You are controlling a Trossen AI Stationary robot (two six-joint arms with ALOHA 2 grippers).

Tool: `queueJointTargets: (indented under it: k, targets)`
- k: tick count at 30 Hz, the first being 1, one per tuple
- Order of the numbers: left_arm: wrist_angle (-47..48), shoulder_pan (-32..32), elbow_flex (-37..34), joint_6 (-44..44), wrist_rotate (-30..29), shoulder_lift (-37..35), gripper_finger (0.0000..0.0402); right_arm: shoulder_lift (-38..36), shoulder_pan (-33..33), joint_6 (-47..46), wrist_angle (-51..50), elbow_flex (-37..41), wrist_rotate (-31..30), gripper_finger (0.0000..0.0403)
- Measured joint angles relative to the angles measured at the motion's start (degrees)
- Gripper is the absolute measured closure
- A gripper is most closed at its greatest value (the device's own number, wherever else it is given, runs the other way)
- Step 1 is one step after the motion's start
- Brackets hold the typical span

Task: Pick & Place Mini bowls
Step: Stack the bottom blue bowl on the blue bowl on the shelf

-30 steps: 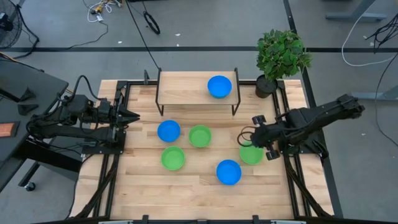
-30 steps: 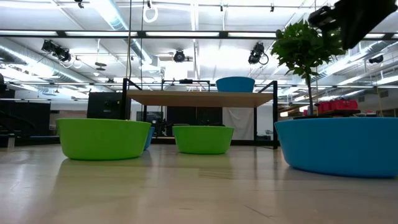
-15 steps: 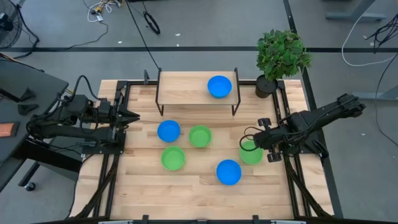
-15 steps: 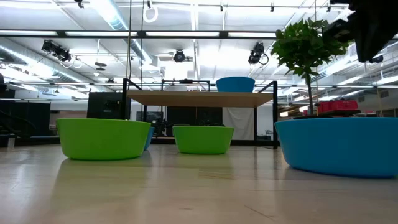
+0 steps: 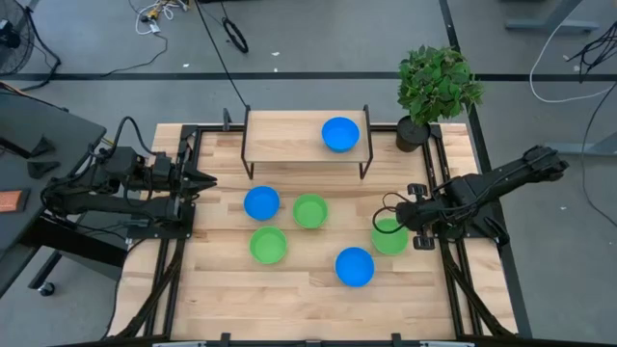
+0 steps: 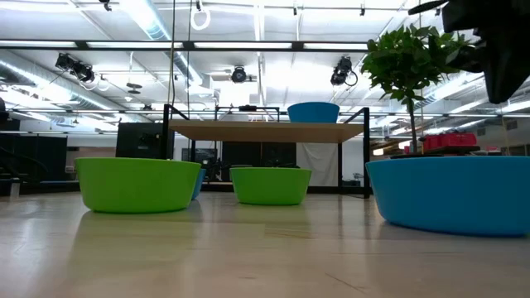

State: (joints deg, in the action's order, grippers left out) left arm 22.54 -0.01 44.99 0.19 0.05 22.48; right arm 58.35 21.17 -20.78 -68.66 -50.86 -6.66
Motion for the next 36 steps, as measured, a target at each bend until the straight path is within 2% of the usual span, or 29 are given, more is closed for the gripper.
queueJointTargets:
  k: [13,22,27,36]
  targets:
    - [-0.01,0.0,0.01,0.0,0.0,0.0,0.0353,0.14,0.0,0.04,4.81,0.03,-0.02,0.0373]
    - [0.0,0.0,0.0,0.0,-0.01,0.02,0.0353,5.12,2.56,0.28,10.39,-0.06,0.22,0.0373]
    - [-0.02,-0.01,0.01,0.0,-0.01,0.01,0.0353,9.1,4.53,2.42,11.13,-4.39,0.07,0.0373]
    - [0.0,0.0,0.02,0.0,0.0,0.02,0.0353,15.36,8.46,13.17,15.74,-12.45,0.02,0.0373]
